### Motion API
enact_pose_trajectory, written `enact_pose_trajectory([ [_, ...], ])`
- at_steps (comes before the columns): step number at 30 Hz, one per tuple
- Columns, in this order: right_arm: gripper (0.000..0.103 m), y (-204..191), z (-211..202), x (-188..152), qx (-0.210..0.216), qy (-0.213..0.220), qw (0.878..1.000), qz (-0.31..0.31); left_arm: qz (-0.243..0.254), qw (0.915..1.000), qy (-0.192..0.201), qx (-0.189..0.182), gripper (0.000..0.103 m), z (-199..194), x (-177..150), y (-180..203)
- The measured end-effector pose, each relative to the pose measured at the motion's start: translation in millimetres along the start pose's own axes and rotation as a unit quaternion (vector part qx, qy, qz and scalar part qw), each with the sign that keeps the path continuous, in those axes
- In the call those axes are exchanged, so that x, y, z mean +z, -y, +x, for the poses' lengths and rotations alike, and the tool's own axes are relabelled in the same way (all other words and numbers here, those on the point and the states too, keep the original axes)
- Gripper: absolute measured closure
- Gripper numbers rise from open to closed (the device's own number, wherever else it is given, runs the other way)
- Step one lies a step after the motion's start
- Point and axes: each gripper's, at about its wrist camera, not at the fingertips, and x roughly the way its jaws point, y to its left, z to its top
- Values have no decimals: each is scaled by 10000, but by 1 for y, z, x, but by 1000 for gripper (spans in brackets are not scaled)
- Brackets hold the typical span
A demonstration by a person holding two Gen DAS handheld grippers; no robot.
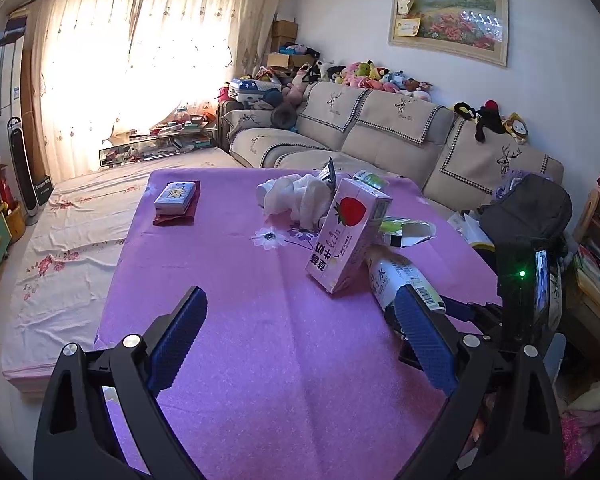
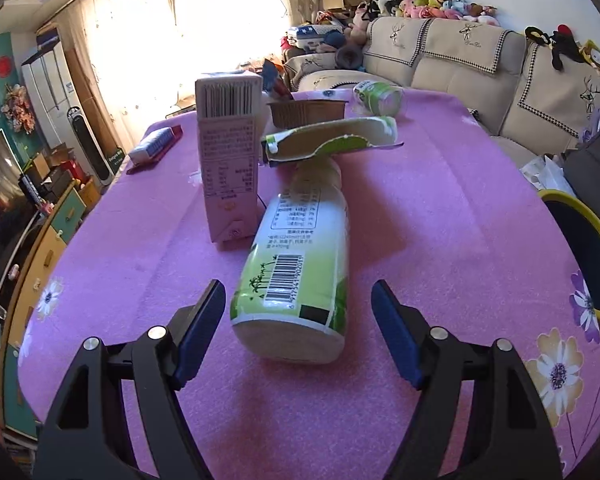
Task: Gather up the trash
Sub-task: 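Reach the right tool to the green-labelled plastic bottle and grasp it, then carry the bottle with the right tool over the bin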
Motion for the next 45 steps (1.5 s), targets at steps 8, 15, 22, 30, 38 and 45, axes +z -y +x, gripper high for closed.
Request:
enact_pose_trajectory([
  [8, 52, 9, -12, -6, 160, 22, 9999, -3, 58, 9999, -151, -54, 9, 10, -4, 8],
  [15, 52, 37, -46, -19, 426, -155, 9990, 39, 45, 9998, -197, -52, 9, 14, -6, 9],
  [22, 53, 66, -87, -27, 553, -162, 9980, 241, 100, 9996, -252, -98, 9, 20, -8, 19],
  [30, 54, 90, -117, -22, 623, 18, 9972, 420, 228, 9993, -252, -146, 9, 20, -10, 32],
  [38, 54, 98, -128, -14, 662, 161, 9966, 458, 274, 9991, -278, -142, 9, 22, -13, 37],
  [45, 54, 112, -143, 1, 454, 522, 9964, 497, 308, 9990, -303, -147, 9, 24, -15, 39],
])
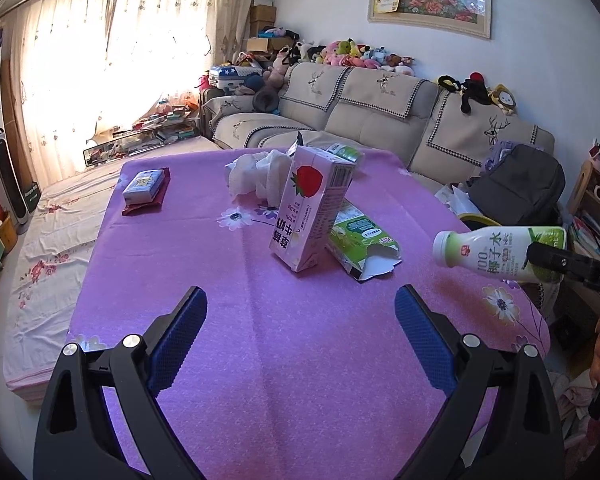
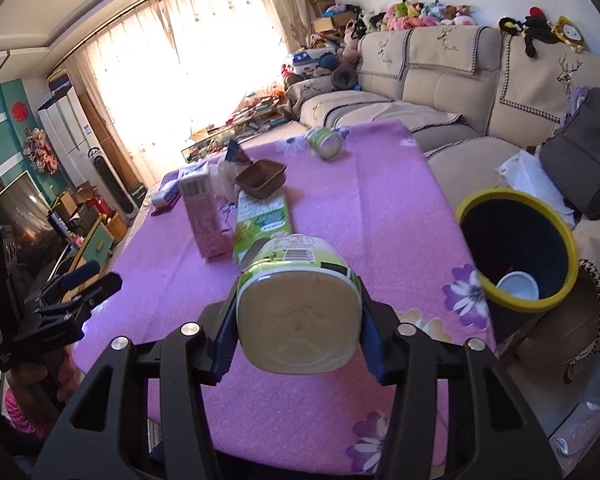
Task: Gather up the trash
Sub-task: 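Carry the bottle with the right tool over the bin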
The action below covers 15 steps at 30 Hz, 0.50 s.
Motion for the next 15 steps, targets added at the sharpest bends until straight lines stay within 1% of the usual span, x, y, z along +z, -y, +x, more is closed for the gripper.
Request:
enact_pose_trajectory([
  [2, 54, 16, -9, 9, -253, 196, 9994, 99, -1, 10000, -1, -3, 9, 0, 0, 0],
  [5, 54, 46, -16, 23, -755, 398, 9959, 286, 0, 10000, -10, -1, 9, 1, 0, 0],
  [8, 54, 87, -10, 34, -1316, 400, 9891, 519, 13, 10000, -51, -1, 9, 4, 0, 1],
  [9, 54, 103, -3, 37, -1495, 324, 9864, 600, 22, 10000, -68, -2, 9, 5, 1, 1],
  [11, 54, 132, 12, 41, -1707, 143, 9823, 755, 54, 9999, -100, -1, 9, 8, 1, 3],
  [15, 54, 181, 58, 43, -1950, -409, 9748, 1000, 110, 9999, -131, 16, 9, 13, 2, 8],
])
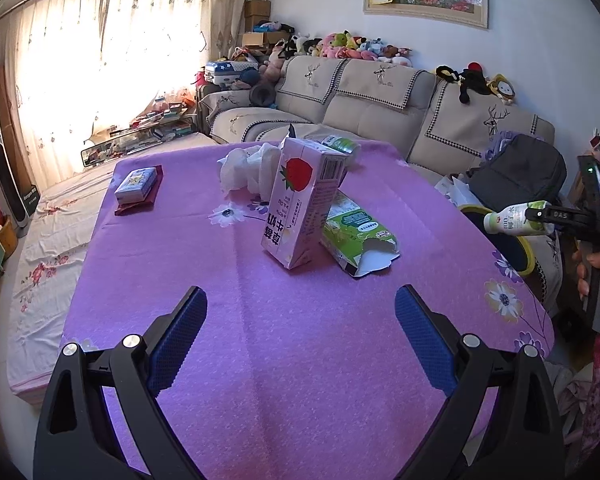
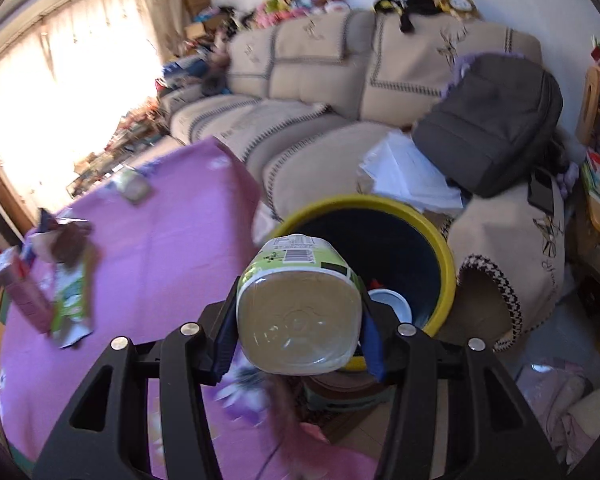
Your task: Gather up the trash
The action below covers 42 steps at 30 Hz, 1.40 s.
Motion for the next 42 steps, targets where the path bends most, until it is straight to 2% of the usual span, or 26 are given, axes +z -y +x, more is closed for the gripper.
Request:
enact_pose_trajectory([
  [6, 54, 14, 77, 14, -219, -659, 9976, 43, 42, 10000, -76, 0, 9, 9, 5, 6],
  [9, 54, 16, 100, 14, -229, -866, 9960, 46, 74, 9999, -132, -14, 9, 15, 5, 7],
  [14, 53, 17, 116, 12, -278, -1024, 9943, 59, 73, 9996, -244, -80, 9, 26, 6, 6],
  [17, 50, 20, 112, 11, -283, -987, 9946, 124, 112, 9995, -268, -79, 9, 29, 6, 6],
  [23, 42, 20, 66, 3, -240, -466, 9985, 146, 443, 9985, -278, -146, 9, 40, 12, 4],
  [27, 41, 17, 37, -11, -82, -242, 9995, 181, 656, 9965, -366, -370, 9, 55, 23, -3],
  [32, 41, 12, 18, -23, 106, -176, 9996, 185, 1160, 9913, -348, -515, 9, 80, 41, -7],
  [34, 41, 8, 14, -25, 175, -163, 9996, 175, 1280, 9886, -335, -713, 9, 90, 49, -10],
  [42, 40, -11, 10, -29, 324, -189, 9993, 23, 1437, 9835, -428, -1016, 9, 125, 75, -24],
])
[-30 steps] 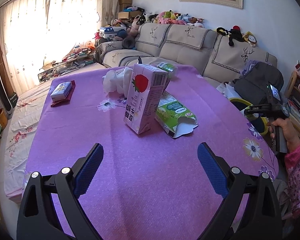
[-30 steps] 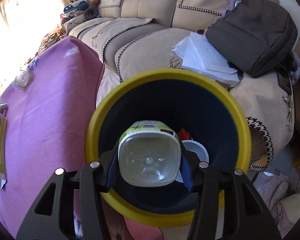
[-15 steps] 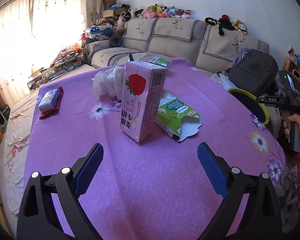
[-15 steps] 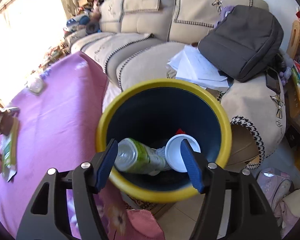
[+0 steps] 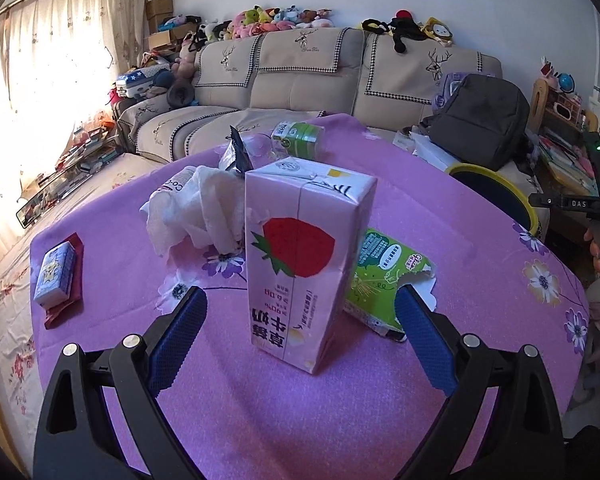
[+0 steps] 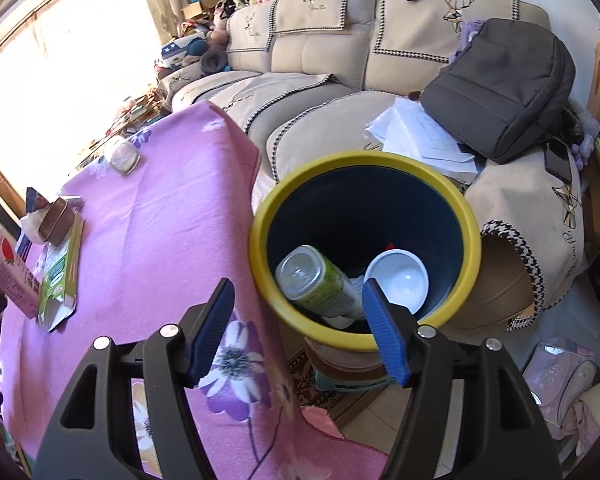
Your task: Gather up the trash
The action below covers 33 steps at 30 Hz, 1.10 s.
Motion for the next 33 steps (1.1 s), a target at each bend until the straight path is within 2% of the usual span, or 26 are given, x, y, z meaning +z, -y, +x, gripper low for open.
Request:
enact_pose_trajectory([
  [7, 40, -11, 5, -5, 99, -94, 9999, -49, 124, 9999, -50, -7, 10, 20, 10, -9],
  [14, 40, -20, 7, -10, 146, -145, 9997, -91, 296, 9995, -23, -103, 16, 27, 18, -5],
  [22, 40, -18, 7, -12, 165, -181, 9997, -65, 417, 9989, -160, -140, 34, 37, 22, -1],
  [24, 39, -17, 7, -13, 174, -185, 9997, -51, 436, 9988, -207, -118, 45, 40, 23, 1],
  [33, 39, -17, 2, -16, 246, -123, 9996, -29, 482, 9987, -102, -91, 46, 23, 21, 12],
])
